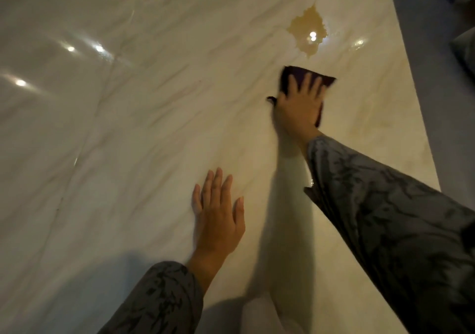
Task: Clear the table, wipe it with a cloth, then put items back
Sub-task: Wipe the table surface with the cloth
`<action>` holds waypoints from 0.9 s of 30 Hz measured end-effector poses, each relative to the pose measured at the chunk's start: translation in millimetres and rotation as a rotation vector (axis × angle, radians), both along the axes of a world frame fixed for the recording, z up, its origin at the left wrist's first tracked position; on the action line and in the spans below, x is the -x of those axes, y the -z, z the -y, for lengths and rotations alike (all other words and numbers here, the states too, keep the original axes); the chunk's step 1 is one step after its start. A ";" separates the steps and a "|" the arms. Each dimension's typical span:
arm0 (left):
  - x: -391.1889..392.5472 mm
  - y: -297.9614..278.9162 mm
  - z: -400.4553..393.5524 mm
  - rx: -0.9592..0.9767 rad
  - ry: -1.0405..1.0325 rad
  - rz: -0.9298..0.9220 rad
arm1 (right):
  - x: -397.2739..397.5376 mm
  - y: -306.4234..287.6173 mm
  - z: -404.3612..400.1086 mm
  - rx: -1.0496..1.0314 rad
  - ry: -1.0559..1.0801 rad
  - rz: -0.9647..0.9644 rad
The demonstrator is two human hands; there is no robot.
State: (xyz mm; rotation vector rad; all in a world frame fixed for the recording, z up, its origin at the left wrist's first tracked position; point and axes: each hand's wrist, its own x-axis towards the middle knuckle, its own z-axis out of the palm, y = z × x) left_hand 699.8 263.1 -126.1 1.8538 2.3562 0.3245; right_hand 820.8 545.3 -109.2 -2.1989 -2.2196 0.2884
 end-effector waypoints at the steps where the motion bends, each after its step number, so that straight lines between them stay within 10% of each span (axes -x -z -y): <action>1: 0.0 -0.6 -0.2 0.002 -0.004 -0.002 | 24.4 -1.2 6.8 -0.007 -0.081 -0.006; 12: 0.9 -2.9 -0.4 -0.044 -0.001 0.018 | 55.3 3.1 127.0 0.021 -0.856 -0.154; 22: 0.8 -2.1 0.1 -0.096 -0.012 0.121 | -180.3 4.6 45.5 -0.127 0.164 -0.077; 27: -0.1 -0.1 -0.1 -0.093 -0.010 0.070 | -168.2 3.5 -6.2 0.012 0.552 0.042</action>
